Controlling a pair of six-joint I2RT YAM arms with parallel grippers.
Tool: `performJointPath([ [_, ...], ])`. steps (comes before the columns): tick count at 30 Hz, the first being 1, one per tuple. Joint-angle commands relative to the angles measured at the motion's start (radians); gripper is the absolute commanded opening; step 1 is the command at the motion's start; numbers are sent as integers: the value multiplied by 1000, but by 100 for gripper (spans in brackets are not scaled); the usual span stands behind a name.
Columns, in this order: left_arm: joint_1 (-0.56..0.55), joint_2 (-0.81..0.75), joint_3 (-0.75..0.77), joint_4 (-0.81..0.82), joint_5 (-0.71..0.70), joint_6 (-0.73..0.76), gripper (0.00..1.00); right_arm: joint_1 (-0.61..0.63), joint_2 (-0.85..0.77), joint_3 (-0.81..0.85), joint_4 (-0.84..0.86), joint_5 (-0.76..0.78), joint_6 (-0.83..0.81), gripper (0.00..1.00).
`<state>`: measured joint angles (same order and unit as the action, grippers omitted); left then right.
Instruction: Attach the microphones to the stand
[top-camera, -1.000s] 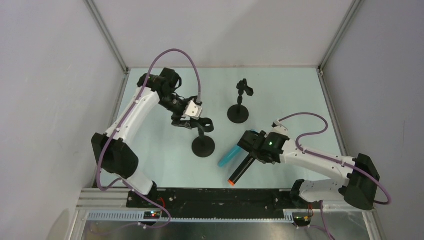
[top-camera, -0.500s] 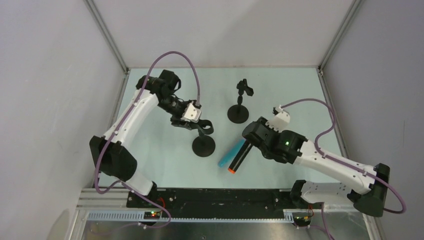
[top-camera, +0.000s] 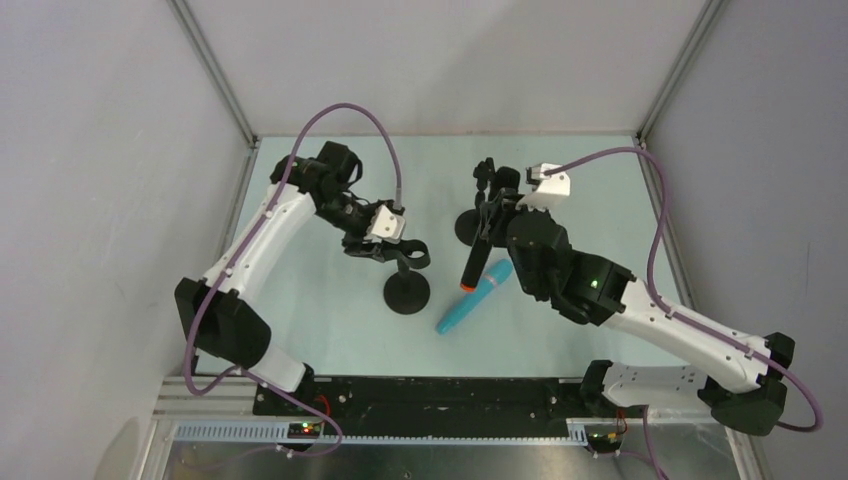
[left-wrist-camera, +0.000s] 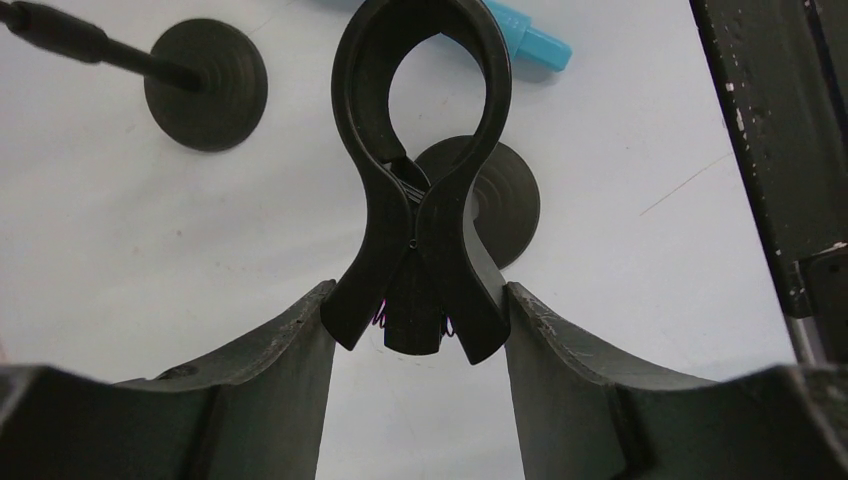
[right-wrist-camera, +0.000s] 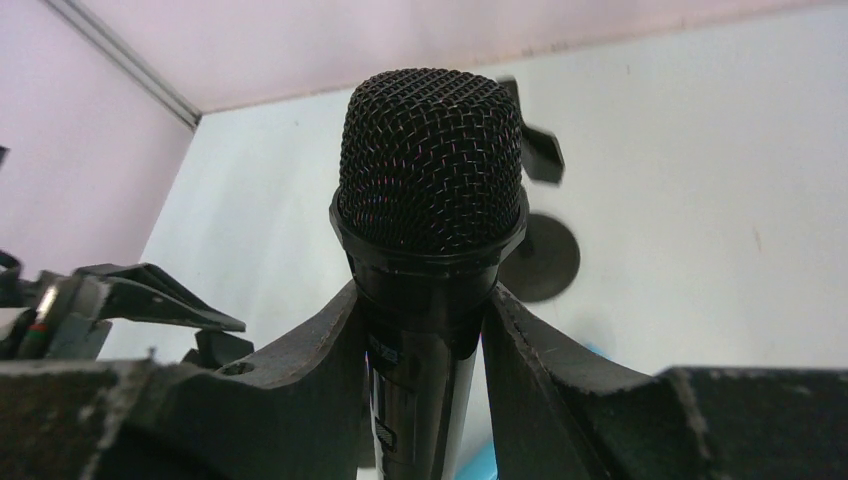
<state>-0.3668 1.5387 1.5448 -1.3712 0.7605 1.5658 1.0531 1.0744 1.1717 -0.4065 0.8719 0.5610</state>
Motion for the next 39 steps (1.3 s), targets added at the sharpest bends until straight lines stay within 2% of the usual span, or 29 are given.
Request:
performJointPath([
  [1,-11,-22,-11,59,-20,-159,0,17,19,84,317,28,-345,0],
  [5,-11,-35,-41,130,-60,-306,0,20,62,140,319,24,-408,0],
  [8,-11,-51,-66,149,-68,-315,0,21,67,145,278,22,-373,0],
  [10,-11,-57,-77,152,-65,-320,7,22,67,145,248,19,-345,0],
  [12,-11,-57,-79,153,-72,-336,30,20,67,145,225,20,-326,0],
  [13,-10,-58,-82,154,-75,-338,45,21,67,145,220,21,-323,0],
  [16,-10,-74,-101,153,-76,-316,60,20,65,144,207,22,-316,0],
  [17,-10,-78,-114,154,-76,-303,86,20,63,144,206,25,-312,0],
  [18,-10,-86,-118,155,-74,-297,96,20,61,144,201,26,-310,0],
  [24,-1,-104,-120,155,-57,-263,100,17,50,135,153,24,-264,0],
  [28,16,-105,-84,154,-40,-302,100,14,51,123,38,32,-153,0],
  [33,27,-109,-25,154,-51,-373,100,-58,47,58,-300,-17,284,0],
  [36,28,-114,7,155,-83,-410,100,-104,37,-61,-373,-131,497,0],
  [39,28,-103,53,155,-148,-484,100,-127,40,-162,-369,-194,608,0],
])
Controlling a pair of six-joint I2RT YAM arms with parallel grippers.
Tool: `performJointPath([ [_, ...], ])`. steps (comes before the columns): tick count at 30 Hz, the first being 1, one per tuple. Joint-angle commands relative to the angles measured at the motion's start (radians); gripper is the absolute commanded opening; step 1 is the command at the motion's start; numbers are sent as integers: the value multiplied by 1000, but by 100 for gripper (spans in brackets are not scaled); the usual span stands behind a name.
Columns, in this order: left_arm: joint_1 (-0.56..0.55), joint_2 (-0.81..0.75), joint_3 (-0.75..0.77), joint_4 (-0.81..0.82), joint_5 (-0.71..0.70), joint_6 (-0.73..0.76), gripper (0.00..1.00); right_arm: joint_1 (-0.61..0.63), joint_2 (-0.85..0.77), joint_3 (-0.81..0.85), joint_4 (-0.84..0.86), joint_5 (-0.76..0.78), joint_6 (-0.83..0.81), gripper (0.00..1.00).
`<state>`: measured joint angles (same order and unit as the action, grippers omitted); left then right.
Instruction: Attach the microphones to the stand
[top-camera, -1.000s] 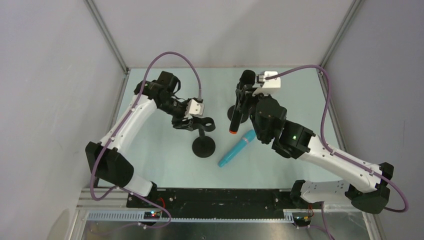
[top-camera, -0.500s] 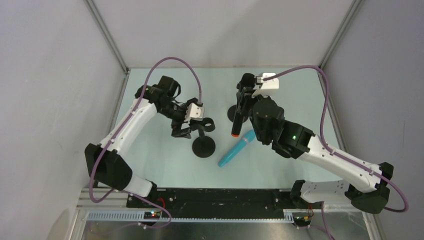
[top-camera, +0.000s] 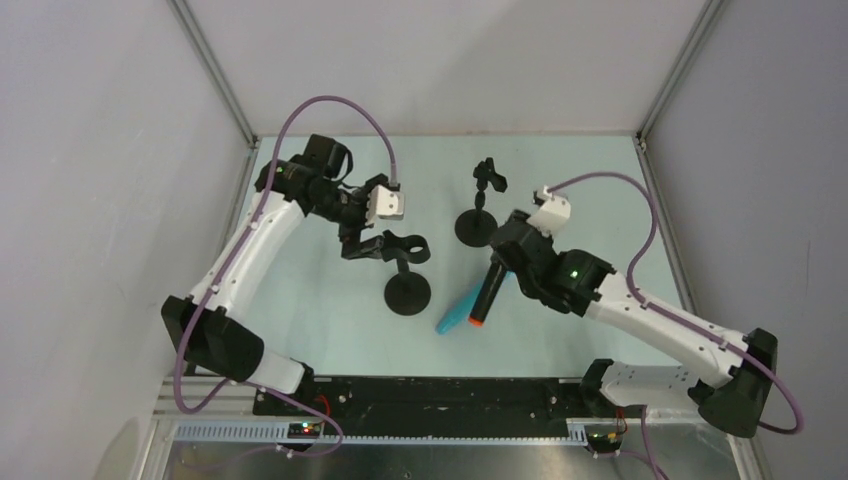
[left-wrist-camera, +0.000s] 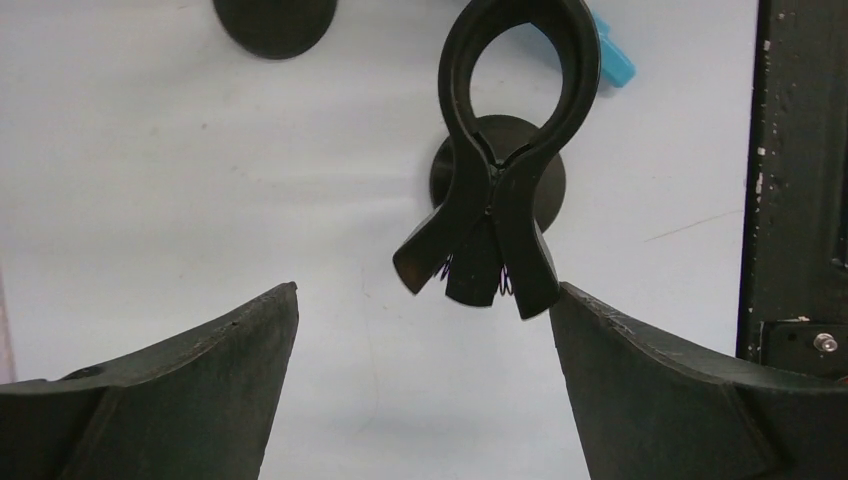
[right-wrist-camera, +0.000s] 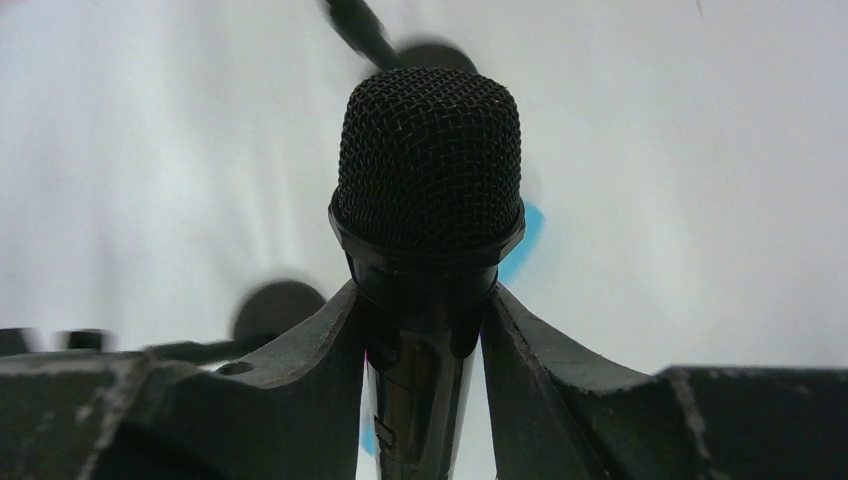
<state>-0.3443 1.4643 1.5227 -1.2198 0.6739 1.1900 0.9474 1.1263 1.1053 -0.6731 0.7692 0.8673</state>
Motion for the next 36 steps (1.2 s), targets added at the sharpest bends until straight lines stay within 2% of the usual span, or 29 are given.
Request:
performJointPath([
  [1,5,-22,97,3,-81,-157,100,-31,-1,-136,-96,-116,339,0],
  [3,5,-2,110,0,-145,-196,100,-43,29,-182,-60,-152,371,0],
  [6,5,-12,82,-10,-191,-162,100,-54,81,-219,-29,-194,394,0],
  [9,5,-65,7,-9,-131,-117,100,-65,158,-236,-18,-234,433,0],
  [14,5,-83,-25,-6,-48,-80,100,-68,243,-247,-2,-289,500,1],
  [15,5,-86,-27,-6,-32,-69,100,-69,261,-247,10,-294,510,4],
  [18,7,-89,-42,-3,-9,-36,100,-68,285,-247,27,-312,520,20],
  [22,6,-86,-45,-1,-16,-39,100,-70,289,-248,46,-313,497,37],
  [24,11,-93,-50,-2,-23,-36,100,-71,280,-248,56,-308,479,43],
  [31,30,-106,-58,-2,-43,-46,100,-104,254,-246,98,-326,410,55],
  [36,41,-119,-56,-2,-50,-57,100,-125,215,-236,108,-349,336,59],
])
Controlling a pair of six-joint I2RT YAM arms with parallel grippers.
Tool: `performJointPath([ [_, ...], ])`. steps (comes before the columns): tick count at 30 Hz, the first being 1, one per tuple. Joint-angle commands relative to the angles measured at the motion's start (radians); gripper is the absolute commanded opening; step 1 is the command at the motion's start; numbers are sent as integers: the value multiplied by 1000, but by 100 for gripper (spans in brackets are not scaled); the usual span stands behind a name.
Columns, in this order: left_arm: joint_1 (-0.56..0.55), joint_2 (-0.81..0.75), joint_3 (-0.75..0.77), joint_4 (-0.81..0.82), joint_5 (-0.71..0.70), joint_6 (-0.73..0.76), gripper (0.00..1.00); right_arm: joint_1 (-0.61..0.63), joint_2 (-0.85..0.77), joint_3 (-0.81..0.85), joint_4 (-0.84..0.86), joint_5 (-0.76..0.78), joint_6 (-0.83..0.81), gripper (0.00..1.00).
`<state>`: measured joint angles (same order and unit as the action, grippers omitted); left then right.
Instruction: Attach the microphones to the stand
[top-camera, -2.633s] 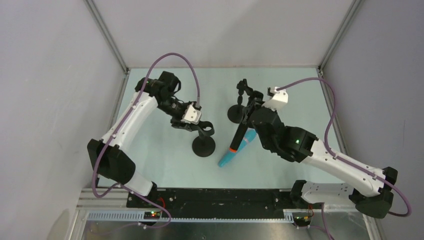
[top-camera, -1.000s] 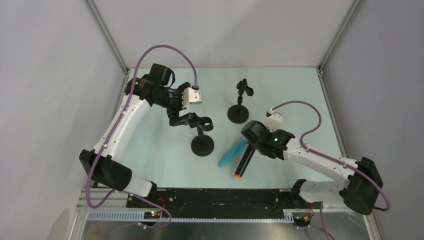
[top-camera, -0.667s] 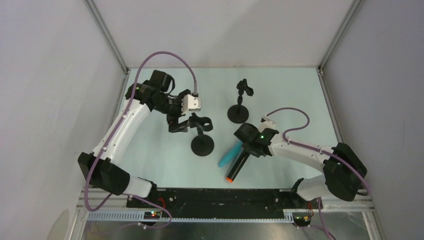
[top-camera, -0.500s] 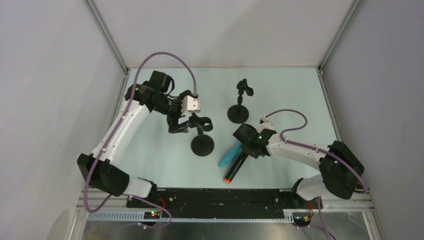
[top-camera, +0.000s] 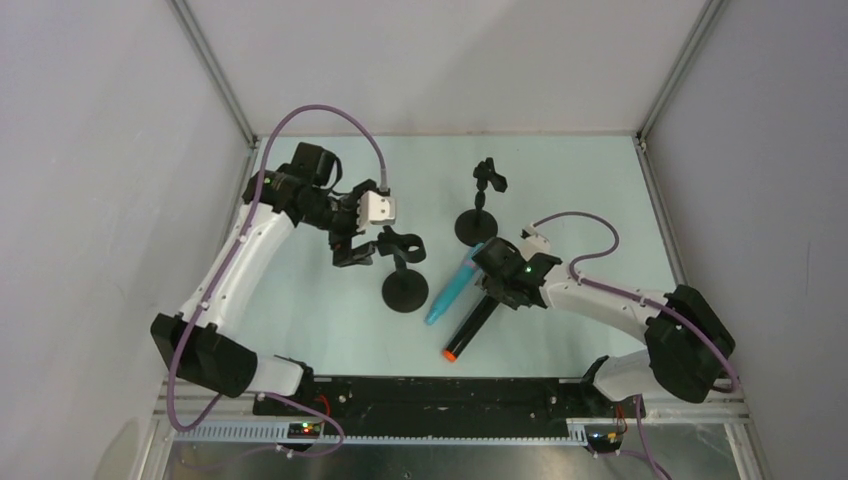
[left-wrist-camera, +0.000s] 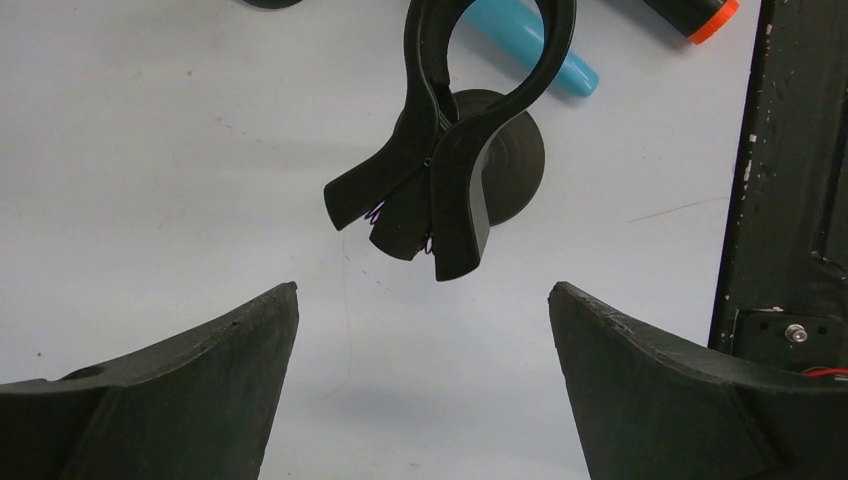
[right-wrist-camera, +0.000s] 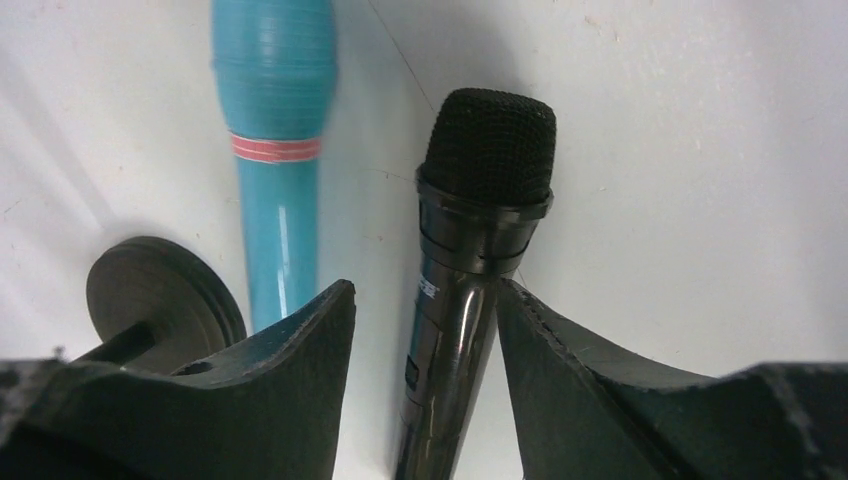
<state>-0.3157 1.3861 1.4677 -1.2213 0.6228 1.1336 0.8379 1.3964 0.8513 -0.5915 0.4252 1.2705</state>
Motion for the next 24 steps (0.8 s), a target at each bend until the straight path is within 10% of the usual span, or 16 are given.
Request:
performJointPath([
  [1,14,-43,1,0,0,-3,100,-15,-83,34,23,-8,-100,62],
  [10,20,-62,2,0,0,-7,100,86,-175,350,-24,1,-333,79],
  [24,45,-80,-18,0,29,-20,100,134,234,943,-249,-72,-434,70],
])
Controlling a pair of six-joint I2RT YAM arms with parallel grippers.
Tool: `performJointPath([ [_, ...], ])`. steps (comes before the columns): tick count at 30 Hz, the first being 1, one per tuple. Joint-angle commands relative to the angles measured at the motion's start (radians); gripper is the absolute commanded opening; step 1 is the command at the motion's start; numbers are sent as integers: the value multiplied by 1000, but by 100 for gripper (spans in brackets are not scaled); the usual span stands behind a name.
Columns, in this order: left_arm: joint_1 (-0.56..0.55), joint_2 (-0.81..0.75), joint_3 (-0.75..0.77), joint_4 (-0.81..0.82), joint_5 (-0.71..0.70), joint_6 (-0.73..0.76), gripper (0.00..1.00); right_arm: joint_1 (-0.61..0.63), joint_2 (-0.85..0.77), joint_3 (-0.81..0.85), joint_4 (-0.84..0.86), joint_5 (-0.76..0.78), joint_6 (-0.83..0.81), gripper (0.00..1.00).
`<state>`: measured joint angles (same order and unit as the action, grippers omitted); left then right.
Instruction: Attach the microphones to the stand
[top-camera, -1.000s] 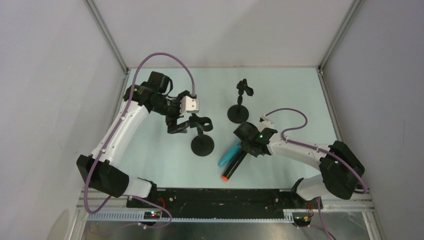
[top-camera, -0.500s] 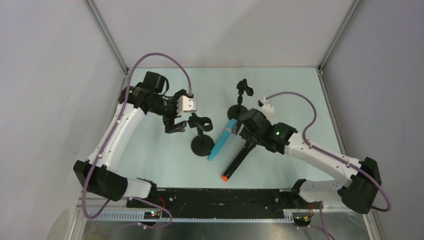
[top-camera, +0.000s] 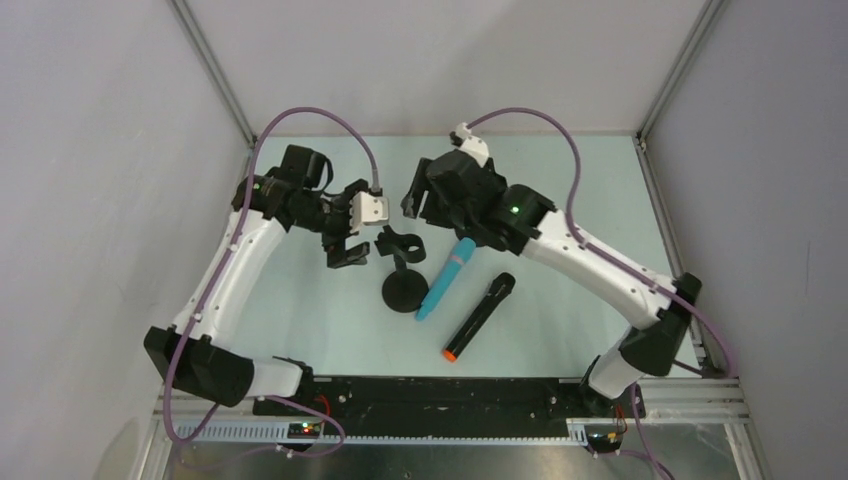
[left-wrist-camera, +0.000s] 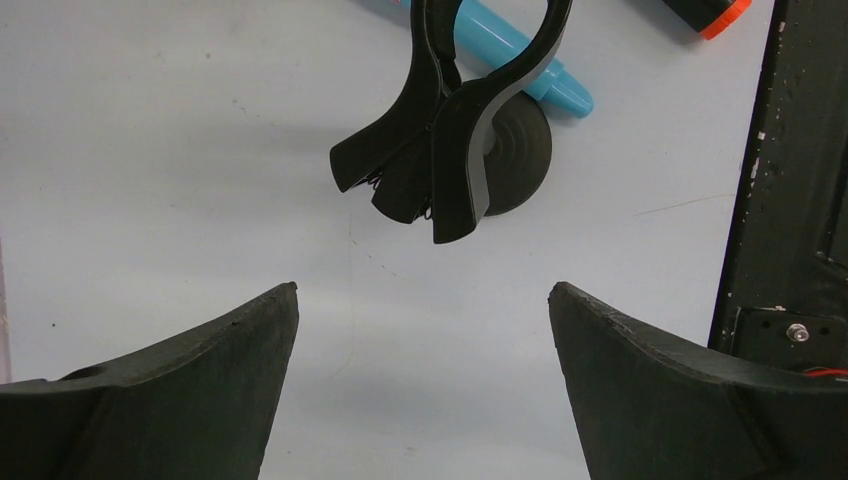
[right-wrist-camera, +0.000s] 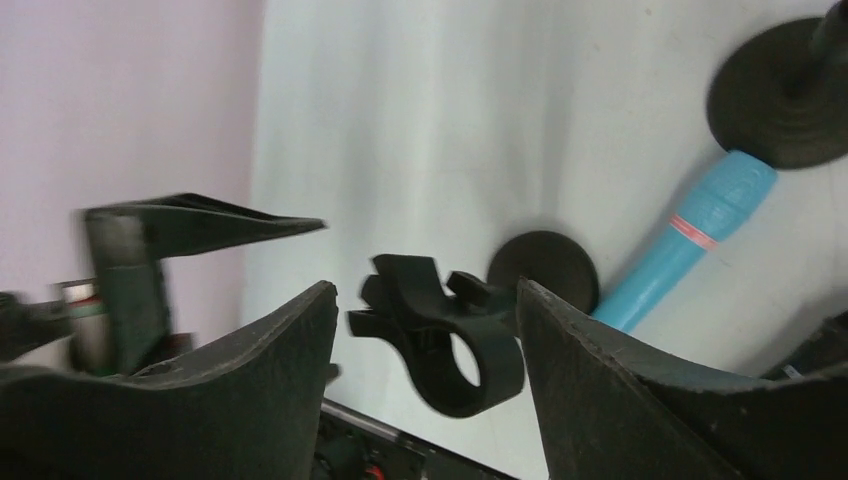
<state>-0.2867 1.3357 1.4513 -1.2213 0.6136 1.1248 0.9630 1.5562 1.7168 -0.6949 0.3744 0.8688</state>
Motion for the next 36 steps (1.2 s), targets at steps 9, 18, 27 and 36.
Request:
performJointPath([
  [9,71,-30,24,0,108,-18,100,49,123,127,-287,-1,-19,67],
  [18,103,-5,96,18,196,-106,100,56,135,97,-299,-28,-8,53],
  [27,132,-104,-63,19,408,214,100,-14,198,141,-295,-106,-152,32],
  [36,165,-36,-85,19,495,253,100,-35,218,181,-169,-203,-491,19],
])
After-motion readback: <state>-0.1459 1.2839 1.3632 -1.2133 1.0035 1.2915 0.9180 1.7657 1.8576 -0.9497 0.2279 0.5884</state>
